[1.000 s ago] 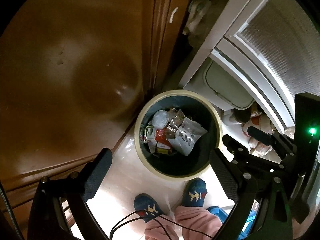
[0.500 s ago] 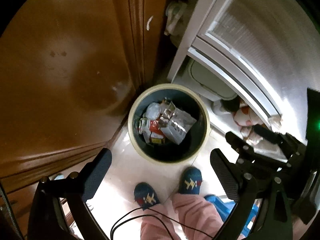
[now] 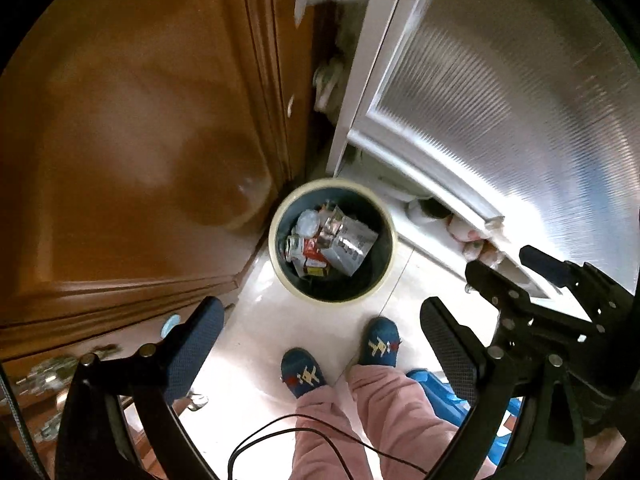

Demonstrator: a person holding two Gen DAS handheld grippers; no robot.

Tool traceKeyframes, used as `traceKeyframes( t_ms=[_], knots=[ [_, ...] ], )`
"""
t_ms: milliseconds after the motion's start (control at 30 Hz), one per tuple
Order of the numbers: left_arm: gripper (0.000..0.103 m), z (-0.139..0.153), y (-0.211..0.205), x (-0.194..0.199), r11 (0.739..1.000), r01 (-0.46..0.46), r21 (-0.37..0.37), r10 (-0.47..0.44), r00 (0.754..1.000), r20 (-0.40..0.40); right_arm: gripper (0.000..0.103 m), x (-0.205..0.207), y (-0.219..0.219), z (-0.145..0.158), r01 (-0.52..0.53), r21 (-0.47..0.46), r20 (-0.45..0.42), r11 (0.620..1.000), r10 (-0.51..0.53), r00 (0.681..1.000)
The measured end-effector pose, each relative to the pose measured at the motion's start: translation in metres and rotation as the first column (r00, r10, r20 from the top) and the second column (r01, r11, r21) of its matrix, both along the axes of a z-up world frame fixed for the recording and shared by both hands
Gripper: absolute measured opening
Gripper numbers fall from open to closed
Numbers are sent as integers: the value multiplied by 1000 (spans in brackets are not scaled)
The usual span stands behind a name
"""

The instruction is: Collect trash

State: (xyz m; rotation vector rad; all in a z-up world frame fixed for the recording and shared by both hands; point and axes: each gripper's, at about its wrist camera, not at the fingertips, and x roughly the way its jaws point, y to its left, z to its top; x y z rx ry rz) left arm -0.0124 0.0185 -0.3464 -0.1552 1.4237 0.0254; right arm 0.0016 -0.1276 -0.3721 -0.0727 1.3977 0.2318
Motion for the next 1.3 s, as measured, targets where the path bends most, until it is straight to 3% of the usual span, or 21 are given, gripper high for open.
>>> traceKeyframes(
  t_ms=[300, 467, 700, 933, 1300],
  knots=[
    [98, 119, -1, -6, 1000, 7, 18, -9, 991, 132, 68, -8, -9, 119, 27, 86, 105, 996, -36, 994],
    [98, 191, -1, -2, 999, 10, 30, -17, 971, 237, 68, -7, -12, 184, 34, 123, 182, 992, -56, 982],
    [98, 268, 1, 3, 998, -6, 55, -13, 939, 344, 68, -4, -11, 267, 50, 143, 297, 988, -91, 951],
    [98, 316, -2, -5, 995, -25, 102, -20, 907, 422, 68, -11, -13, 316, 65, 133, 401, 989, -113, 909],
    [97, 346, -5, -19, 992, -63, 112, -2, 864, 504, 68, -30, -18, 369, 71, 114, 499, 991, -119, 858]
  ],
)
